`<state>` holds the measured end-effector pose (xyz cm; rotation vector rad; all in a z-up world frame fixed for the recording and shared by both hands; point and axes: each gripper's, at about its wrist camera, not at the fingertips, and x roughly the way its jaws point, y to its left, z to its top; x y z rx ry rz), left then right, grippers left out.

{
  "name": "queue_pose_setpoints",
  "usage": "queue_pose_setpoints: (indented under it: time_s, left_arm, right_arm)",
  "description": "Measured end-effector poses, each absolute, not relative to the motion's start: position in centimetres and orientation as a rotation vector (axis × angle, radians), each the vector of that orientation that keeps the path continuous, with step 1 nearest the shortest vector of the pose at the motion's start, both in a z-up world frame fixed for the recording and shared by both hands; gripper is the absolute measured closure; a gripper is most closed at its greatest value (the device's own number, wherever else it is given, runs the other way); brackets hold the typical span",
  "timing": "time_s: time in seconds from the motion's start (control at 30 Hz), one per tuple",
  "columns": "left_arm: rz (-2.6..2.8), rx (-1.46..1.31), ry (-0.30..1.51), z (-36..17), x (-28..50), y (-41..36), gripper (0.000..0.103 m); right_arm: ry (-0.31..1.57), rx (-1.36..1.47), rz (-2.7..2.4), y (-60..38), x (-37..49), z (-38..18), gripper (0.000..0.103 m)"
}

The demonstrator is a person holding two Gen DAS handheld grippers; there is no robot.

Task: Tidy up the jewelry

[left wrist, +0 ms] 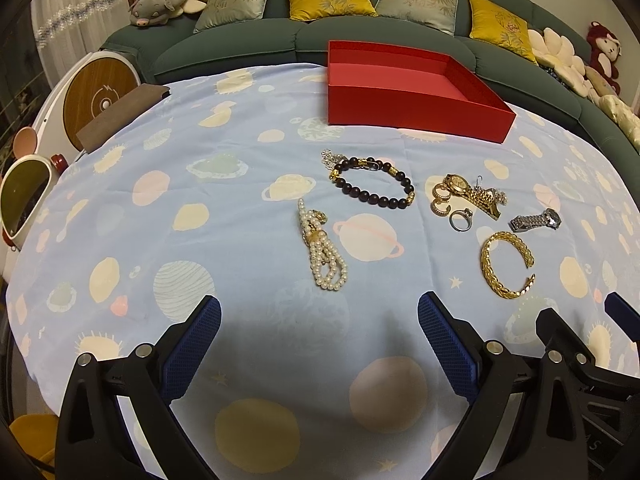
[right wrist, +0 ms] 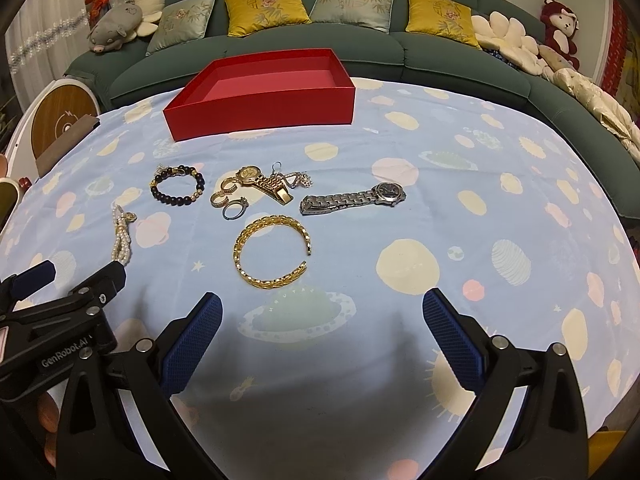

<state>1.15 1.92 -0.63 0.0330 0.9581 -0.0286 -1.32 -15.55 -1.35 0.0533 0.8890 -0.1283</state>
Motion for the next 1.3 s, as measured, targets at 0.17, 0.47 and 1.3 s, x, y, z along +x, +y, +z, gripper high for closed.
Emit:
queue_pose_setpoints:
  time_s: [0.17, 0.47, 1.3]
  left_arm:
    - [-0.001, -0.018, 0.953, 0.0, 1.7, 3.8, 0.007]
    - [0.044, -0.075, 0.963, -0.1, 2.5, 7.4, 0.007]
    - [-0.021, -0.079, 1.020, -3.4, 7.2, 3.4, 0.017]
  right_arm:
    - [0.891, 0.063, -0.104, -15.6, -1.1, -1.8, 0.005]
    - [0.894, 0.089, -0.032, -14.7, 2.1, -3.2, 0.007]
    - [0.886, 0.122, -0.006, -15.8, 2.5, -2.8, 0.049]
